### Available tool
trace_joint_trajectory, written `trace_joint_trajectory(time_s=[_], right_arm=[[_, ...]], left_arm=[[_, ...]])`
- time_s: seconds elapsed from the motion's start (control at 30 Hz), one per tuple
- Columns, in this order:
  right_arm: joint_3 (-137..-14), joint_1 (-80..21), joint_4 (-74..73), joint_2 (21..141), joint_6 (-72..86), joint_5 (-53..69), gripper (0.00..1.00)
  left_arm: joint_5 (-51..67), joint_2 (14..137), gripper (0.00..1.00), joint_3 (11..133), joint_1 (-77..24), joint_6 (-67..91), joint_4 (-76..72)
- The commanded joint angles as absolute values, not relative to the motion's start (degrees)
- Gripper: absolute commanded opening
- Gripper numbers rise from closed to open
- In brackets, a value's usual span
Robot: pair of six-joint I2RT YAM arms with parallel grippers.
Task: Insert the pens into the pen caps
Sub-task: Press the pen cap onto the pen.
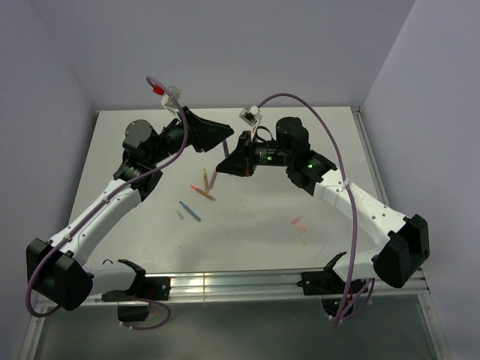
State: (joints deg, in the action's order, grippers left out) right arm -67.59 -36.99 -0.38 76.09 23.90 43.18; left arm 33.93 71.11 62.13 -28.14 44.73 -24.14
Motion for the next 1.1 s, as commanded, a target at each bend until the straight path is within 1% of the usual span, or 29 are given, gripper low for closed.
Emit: trace_joint_trajectory(time_s=[0.0, 0.03, 0.07, 0.13, 0.17, 0.2, 0.23, 0.6, 0.83, 1.07], right_arm=[[-70.31, -37.53, 0.44, 76.20, 22.41, 43.77, 0.00], [-70.40, -37.53, 0.44, 76.20, 22.41, 43.77, 0.00], [-70.40, -37.53, 0.44, 76.03, 22.33, 43.60, 0.00], [-70.58, -37.53, 0.44, 76.11, 22.06, 43.24, 0.00], [-70.84, -37.53, 0.44, 76.03, 21.97, 43.16, 0.00], [-70.84, -37.53, 0.44, 76.03, 21.89, 43.07, 0.00], [-70.93, -37.53, -0.69, 76.03, 21.97, 42.98, 0.00], [-72.07, -37.35, -1.14, 75.76, 21.88, 40.78, 0.00], [-73.21, -35.60, -0.18, 75.15, 23.46, 39.29, 0.00], [-75.06, -33.75, 3.34, 75.67, 26.01, 39.20, 0.00]], left_arm=[[36.04, 71.19, 0.37, 64.69, -27.95, 45.17, -26.90], [36.12, 71.19, 0.33, 64.69, -27.95, 45.09, -26.81], [36.12, 71.19, 0.25, 64.51, -27.95, 45.09, -26.63], [36.38, 71.28, 0.16, 64.51, -27.95, 44.91, -26.02], [36.56, 71.11, 0.06, 64.34, -27.95, 45.00, -26.02], [36.82, 71.19, 0.02, 64.16, -27.95, 45.17, -26.19], [36.83, 70.93, 0.00, 63.81, -27.95, 45.26, -26.28], [39.02, 68.73, 0.00, 57.14, -29.88, 44.66, -31.46], [37.00, 67.06, 0.00, 50.46, -34.01, 43.33, -34.28], [33.93, 68.02, 0.00, 47.90, -38.41, 41.92, -35.68]])
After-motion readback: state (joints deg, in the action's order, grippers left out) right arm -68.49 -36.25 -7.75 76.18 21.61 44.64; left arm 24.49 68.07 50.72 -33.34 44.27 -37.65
